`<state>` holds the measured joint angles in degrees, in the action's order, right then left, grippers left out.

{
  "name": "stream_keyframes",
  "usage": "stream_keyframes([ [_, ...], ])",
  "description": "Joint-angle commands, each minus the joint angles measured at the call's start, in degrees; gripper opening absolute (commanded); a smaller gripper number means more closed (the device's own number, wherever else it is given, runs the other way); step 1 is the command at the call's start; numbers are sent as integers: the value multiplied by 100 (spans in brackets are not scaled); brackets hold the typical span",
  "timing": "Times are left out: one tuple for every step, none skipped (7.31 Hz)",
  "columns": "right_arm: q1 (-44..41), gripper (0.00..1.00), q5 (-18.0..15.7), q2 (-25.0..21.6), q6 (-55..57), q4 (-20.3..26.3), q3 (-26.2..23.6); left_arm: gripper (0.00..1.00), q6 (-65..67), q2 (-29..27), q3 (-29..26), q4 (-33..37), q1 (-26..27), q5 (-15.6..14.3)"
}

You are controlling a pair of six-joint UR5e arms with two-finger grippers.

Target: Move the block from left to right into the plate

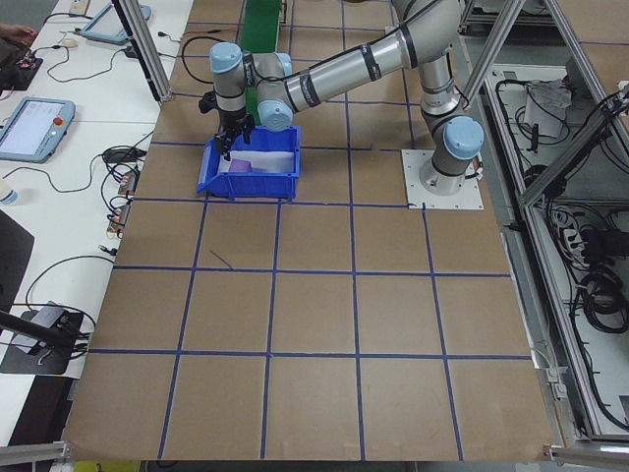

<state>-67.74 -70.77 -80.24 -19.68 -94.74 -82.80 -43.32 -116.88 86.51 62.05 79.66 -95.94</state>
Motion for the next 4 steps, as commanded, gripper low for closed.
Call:
stream_keyframes([
  [287, 100, 213, 27, -89, -62, 27, 100, 409, -168, 68, -158, -3, -3],
  [288, 100, 213, 18, 25, -106, -60, 100, 787, -256, 59, -167, -3, -21],
  [288, 100, 213, 18, 104, -124, -278, 100, 1104, -300, 59, -228, -3, -30],
  [288, 100, 195, 87, 401, -124, -455, 100, 1194, -344, 59, -306, -3, -56],
])
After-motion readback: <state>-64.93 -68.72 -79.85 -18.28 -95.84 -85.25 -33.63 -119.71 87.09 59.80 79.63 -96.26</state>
